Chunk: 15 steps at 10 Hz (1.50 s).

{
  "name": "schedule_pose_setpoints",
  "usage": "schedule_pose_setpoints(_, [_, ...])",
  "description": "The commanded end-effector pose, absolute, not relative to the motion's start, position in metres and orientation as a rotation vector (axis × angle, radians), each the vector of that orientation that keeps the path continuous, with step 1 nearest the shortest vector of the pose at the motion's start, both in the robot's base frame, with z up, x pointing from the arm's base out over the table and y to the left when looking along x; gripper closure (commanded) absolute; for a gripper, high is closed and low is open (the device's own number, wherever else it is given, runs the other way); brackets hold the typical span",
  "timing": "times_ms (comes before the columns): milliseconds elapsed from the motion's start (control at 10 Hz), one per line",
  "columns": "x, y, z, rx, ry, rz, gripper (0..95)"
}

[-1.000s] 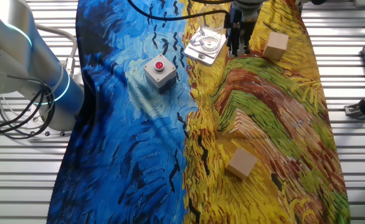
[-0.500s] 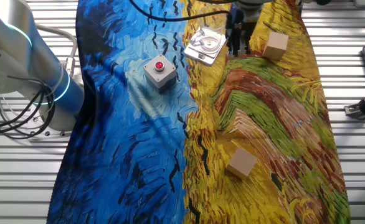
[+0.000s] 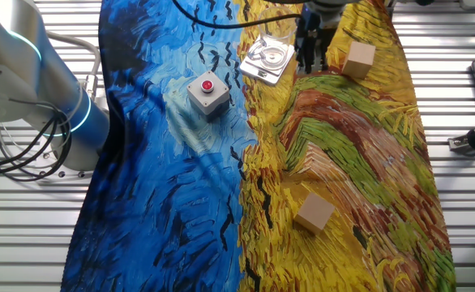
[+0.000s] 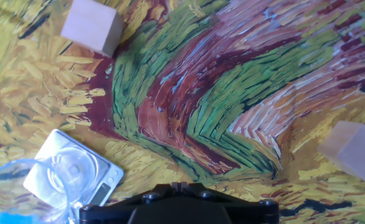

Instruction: Pick up the cup

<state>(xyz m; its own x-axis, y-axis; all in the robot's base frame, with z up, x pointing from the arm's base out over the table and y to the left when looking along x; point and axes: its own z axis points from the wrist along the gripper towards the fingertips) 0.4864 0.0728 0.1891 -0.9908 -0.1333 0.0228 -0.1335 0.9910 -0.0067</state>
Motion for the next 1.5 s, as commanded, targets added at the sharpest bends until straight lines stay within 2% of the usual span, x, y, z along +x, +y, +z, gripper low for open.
schedule_pose_setpoints(100, [0.4873,0.0730,0.1874,0.220,-3.135,0.018,95.0])
schedule_pose_setpoints(400, [0.4873,0.0730,0.1874,0.417,-3.103,-0.081,95.0])
schedule_pose_setpoints(700, [0.4873,0.0730,0.1874,0.390,-3.125,-0.163,95.0])
schedule_pose_setpoints(1500, [0.4873,0.0730,0.1874,0.409,-3.158,-0.155,95.0])
